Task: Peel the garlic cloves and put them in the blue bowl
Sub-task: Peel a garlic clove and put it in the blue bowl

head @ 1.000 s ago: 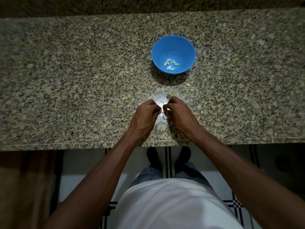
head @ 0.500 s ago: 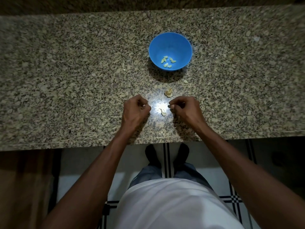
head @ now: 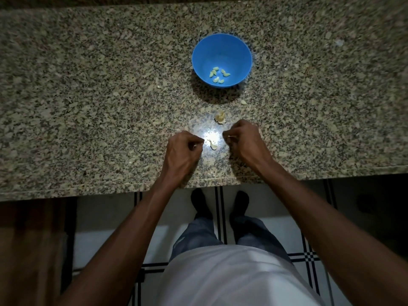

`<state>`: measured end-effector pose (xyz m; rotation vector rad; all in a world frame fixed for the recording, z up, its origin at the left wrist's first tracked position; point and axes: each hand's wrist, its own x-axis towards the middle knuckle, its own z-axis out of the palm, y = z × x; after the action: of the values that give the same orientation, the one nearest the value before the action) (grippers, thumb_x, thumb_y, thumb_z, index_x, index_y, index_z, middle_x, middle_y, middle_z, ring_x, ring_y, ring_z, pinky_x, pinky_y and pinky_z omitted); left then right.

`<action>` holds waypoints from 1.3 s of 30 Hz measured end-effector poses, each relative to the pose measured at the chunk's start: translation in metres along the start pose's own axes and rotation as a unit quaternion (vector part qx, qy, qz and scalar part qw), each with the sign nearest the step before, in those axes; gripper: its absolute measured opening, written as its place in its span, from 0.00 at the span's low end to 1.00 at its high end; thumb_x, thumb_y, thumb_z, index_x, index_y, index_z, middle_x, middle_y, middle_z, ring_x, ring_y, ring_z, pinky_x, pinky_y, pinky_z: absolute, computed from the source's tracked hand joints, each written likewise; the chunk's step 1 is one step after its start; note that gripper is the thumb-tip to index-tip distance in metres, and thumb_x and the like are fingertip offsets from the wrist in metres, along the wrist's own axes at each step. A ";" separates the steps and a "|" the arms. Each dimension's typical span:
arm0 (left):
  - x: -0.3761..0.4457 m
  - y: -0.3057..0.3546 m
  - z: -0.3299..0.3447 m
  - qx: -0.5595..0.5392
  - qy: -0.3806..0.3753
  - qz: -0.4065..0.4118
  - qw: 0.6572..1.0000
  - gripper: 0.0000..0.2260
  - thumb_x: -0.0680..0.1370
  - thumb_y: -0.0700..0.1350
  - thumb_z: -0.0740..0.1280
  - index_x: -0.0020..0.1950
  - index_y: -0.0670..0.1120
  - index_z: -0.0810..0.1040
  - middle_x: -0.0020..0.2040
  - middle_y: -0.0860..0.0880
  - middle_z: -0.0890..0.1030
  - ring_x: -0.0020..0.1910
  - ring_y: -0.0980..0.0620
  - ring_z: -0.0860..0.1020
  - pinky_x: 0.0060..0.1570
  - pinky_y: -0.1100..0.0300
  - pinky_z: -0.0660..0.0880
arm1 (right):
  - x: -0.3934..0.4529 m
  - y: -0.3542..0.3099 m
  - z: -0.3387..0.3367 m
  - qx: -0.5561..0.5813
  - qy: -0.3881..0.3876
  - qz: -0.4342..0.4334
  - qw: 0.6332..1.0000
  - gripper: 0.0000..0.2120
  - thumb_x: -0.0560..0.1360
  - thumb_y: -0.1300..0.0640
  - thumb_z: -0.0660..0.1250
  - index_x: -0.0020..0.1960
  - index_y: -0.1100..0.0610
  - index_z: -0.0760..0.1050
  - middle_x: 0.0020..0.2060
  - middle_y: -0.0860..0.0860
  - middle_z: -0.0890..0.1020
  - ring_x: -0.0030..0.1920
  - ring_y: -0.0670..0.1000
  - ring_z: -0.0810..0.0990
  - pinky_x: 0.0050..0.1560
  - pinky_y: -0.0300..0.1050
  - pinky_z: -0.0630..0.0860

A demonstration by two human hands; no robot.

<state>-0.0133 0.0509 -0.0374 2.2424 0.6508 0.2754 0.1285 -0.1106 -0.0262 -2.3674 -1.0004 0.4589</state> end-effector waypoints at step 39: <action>-0.020 0.044 0.037 0.049 0.057 -0.106 0.992 0.04 0.78 0.45 0.74 0.49 0.46 0.81 0.39 0.50 0.83 0.36 0.52 0.82 0.40 0.50 0.83 | -0.048 0.018 -0.002 0.080 0.003 -0.053 0.995 0.10 0.76 0.70 0.69 0.50 0.62 0.87 0.45 0.57 0.82 0.43 0.55 0.82 0.44 0.49 0.80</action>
<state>0.0009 -0.0082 -0.0303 2.2399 0.9749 0.2712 0.1073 -0.1577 -0.0303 -2.1619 -1.0420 0.4727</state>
